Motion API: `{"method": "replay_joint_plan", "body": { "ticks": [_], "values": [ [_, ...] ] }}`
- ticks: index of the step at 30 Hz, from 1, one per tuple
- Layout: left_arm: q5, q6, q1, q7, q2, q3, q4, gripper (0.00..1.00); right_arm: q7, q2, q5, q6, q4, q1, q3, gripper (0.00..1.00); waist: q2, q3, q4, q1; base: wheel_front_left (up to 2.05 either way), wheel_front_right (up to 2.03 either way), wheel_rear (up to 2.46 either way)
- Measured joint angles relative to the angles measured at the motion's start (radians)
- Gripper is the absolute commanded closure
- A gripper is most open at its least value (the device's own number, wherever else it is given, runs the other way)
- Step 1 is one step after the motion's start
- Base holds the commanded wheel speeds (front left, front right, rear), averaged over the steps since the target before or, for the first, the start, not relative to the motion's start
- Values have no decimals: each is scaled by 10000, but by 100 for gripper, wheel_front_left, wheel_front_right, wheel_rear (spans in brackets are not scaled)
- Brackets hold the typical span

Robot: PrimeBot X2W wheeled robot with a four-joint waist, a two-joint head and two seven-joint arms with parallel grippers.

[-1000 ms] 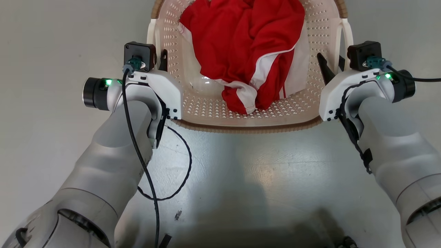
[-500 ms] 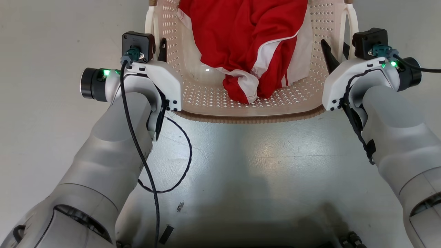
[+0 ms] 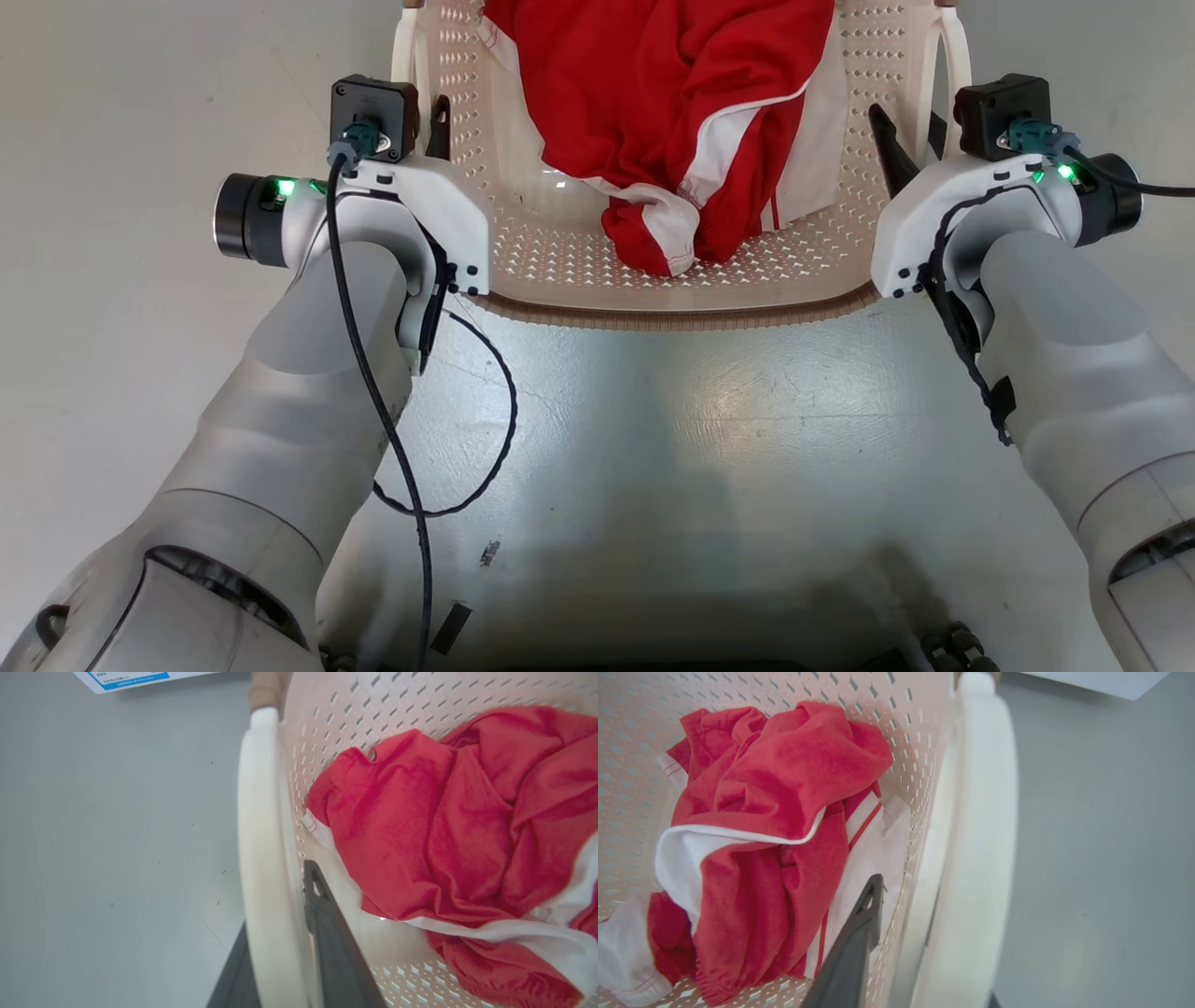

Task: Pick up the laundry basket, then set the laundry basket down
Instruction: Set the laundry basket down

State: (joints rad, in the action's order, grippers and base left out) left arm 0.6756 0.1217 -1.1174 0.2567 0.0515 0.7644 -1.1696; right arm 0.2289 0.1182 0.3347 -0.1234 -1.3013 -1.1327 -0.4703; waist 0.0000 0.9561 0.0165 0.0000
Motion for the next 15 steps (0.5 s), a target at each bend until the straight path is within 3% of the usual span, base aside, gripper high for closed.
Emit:
{"method": "replay_joint_plan", "body": {
  "ticks": [7,8,9,10,15],
  "values": [
    [-92,-46,-22,2,-56,-159,-105,100,-2,-21,-88,0,-6,3,213,100,0,50,-38,0,0,0,0],
    [-86,-46,-23,2,-73,-226,-121,86,-2,-31,-88,0,-4,3,293,100,0,57,-42,0,0,0,0],
    [-81,-44,-28,0,-81,-280,-150,39,0,-35,-96,-2,2,1,380,58,0,68,-51,0,0,0,0],
    [-81,-46,-31,0,-96,-297,-224,0,2,-17,-173,-2,10,0,426,0,0,76,-58,0,0,0,0],
    [-59,-98,-31,0,-138,-293,-531,0,17,59,-416,-12,12,2,639,0,1,42,-65,0,0,0,0]
  ]
}}
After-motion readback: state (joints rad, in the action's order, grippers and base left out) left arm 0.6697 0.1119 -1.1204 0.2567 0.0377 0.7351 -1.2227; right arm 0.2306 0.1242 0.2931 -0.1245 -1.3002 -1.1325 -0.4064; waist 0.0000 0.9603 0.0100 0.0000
